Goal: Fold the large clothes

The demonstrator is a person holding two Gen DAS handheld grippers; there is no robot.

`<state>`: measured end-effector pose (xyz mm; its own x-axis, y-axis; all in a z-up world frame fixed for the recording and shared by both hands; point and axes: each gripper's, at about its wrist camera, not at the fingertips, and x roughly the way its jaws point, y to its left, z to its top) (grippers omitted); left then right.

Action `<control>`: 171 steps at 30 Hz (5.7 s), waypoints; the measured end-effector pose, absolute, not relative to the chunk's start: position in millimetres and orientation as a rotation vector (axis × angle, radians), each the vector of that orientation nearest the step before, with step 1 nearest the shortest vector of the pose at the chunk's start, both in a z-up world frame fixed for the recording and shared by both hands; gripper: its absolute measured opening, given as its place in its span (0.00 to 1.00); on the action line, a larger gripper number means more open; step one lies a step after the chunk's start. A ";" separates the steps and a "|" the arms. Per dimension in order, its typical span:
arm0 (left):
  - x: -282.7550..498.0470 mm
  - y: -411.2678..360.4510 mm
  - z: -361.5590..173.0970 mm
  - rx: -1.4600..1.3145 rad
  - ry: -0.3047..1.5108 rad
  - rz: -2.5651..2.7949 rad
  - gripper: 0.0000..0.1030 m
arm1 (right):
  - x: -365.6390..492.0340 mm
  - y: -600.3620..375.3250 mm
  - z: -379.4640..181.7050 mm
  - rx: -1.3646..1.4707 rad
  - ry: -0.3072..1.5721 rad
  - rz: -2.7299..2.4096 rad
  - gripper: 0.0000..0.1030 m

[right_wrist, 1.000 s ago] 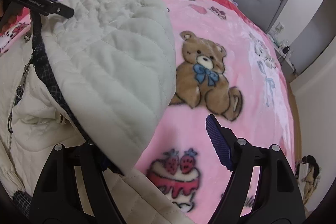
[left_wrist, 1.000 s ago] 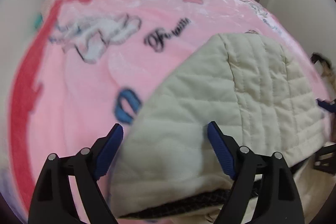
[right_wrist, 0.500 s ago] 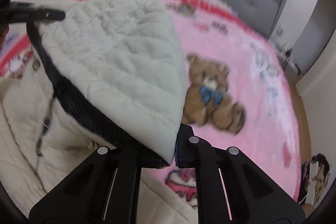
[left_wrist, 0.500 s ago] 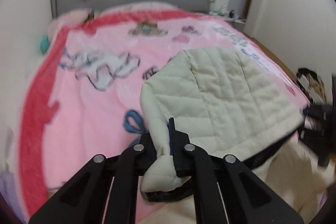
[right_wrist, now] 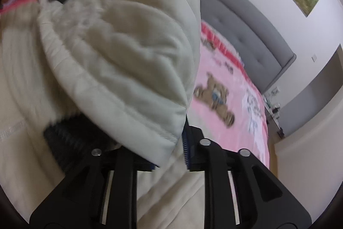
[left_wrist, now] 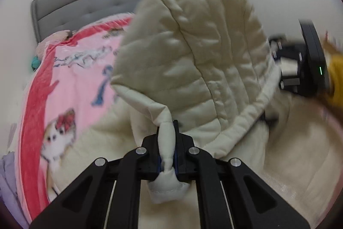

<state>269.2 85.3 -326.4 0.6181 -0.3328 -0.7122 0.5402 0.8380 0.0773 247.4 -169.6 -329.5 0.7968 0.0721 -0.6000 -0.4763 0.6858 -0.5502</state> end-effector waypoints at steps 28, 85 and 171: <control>299.3 83.1 -340.2 0.278 0.755 -0.410 0.12 | 187.4 -159.0 -296.6 -0.794 0.301 0.425 0.80; 255.2 64.1 -340.9 1.033 0.523 -0.431 0.42 | 205.6 -169.1 -314.7 -1.355 0.249 0.620 0.55; 171.1 75.8 -349.6 1.050 0.573 -0.604 0.64 | 139.4 -121.2 -350.2 -1.214 0.629 0.711 0.52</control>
